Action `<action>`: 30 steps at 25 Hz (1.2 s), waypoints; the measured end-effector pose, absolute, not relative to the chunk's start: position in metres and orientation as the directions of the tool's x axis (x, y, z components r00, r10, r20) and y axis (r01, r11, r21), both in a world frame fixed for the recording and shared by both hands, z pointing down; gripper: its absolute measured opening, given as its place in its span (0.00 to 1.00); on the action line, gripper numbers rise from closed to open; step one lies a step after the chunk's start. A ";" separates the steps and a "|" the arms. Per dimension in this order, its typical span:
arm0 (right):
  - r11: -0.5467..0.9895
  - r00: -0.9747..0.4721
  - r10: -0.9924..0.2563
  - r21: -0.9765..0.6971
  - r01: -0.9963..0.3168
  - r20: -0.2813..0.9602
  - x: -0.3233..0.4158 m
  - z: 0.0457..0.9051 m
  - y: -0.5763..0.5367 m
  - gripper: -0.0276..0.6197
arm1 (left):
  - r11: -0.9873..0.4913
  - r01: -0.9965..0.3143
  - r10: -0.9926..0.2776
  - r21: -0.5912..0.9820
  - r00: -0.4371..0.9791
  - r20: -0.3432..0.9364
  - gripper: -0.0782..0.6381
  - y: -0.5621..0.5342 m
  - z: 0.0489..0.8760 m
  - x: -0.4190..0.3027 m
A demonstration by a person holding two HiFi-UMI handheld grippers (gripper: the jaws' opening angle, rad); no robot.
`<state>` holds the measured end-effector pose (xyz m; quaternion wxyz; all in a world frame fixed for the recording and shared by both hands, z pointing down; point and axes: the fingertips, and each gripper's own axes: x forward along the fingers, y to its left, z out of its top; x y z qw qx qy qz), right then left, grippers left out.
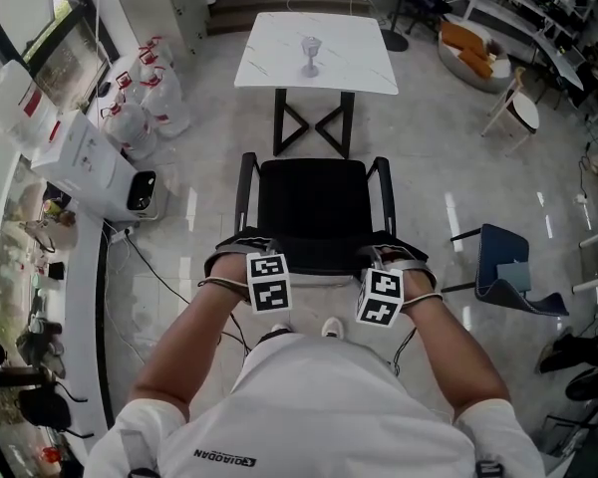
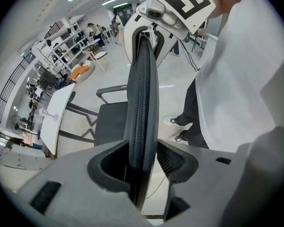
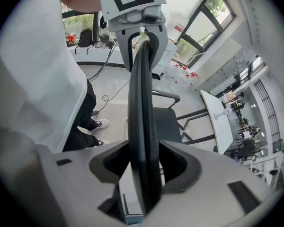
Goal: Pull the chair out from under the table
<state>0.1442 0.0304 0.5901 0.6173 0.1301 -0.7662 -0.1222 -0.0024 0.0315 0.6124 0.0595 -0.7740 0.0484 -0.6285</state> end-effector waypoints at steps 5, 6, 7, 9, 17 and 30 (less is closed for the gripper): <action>0.950 -0.322 -0.310 0.277 -0.146 0.894 0.136 0.550 0.041 0.38 | -0.995 -0.054 -0.099 -0.085 0.376 0.921 0.43 0.046 0.578 0.001; 0.948 -0.361 -0.314 0.268 -0.173 0.878 0.134 0.538 0.042 0.38 | -0.995 -0.064 -0.091 -0.071 0.411 0.907 0.42 0.049 0.568 0.001; 0.944 -0.402 -0.324 0.263 -0.202 0.856 0.132 0.525 0.042 0.38 | -0.995 -0.073 -0.089 -0.063 0.443 0.892 0.42 0.051 0.557 0.000; 0.930 -0.472 -0.358 0.262 -0.258 0.805 0.130 0.502 0.038 0.38 | -0.993 -0.094 -0.111 -0.073 0.502 0.858 0.42 0.050 0.536 -0.003; 0.826 -0.648 -0.550 0.230 -0.514 0.528 0.126 0.433 0.006 0.38 | -0.903 -0.394 -0.423 -0.169 0.756 0.500 0.38 -0.002 0.434 0.006; 0.717 -0.718 -0.687 -0.054 -0.695 0.113 0.114 0.344 -0.025 0.34 | -0.772 -0.635 -0.635 -0.003 0.771 0.048 0.31 -0.034 0.347 0.018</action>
